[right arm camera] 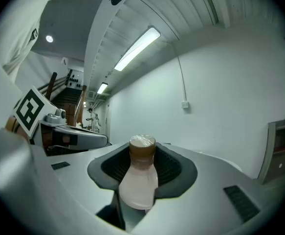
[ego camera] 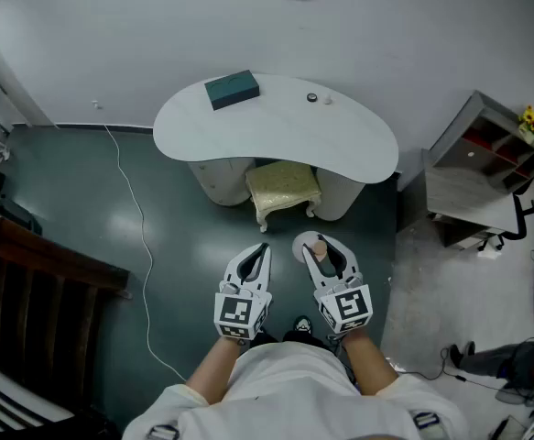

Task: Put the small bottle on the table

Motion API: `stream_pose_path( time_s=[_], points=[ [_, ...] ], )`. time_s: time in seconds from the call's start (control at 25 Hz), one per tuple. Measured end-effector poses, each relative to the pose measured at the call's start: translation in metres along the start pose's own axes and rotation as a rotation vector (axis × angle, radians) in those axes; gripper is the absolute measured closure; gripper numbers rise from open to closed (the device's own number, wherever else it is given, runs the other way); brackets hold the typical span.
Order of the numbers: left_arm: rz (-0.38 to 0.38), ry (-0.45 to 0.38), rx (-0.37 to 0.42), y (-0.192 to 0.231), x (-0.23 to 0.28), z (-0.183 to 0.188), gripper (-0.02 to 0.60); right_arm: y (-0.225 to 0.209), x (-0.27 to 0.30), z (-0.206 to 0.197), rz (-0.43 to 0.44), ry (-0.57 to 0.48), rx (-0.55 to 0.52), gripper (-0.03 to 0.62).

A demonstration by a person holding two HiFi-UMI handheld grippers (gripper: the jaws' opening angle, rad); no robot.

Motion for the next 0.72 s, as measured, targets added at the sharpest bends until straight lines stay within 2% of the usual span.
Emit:
stream_pose_path(
  time_s=[0.52,0.72],
  points=[
    [-0.018,0.007,0.01,-0.033,0.007,0.002,0.561,-0.016,-0.034,0.004,-0.031,-0.003,0.025,0.456],
    [0.0,0.01,0.006,-0.048,0.019,0.001,0.561,-0.033,-0.041,0.003,-0.004,0.011,0.009,0.456]
  ],
)
Point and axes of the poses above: the fingertips, and each gripper's own axes: x forward along the fingers, y to its left, z out of its top, the point moved 9 cm from there along -x, backward along the fingers, and after that the axes turned 4 degrees about -y, right-handed, at the moved point
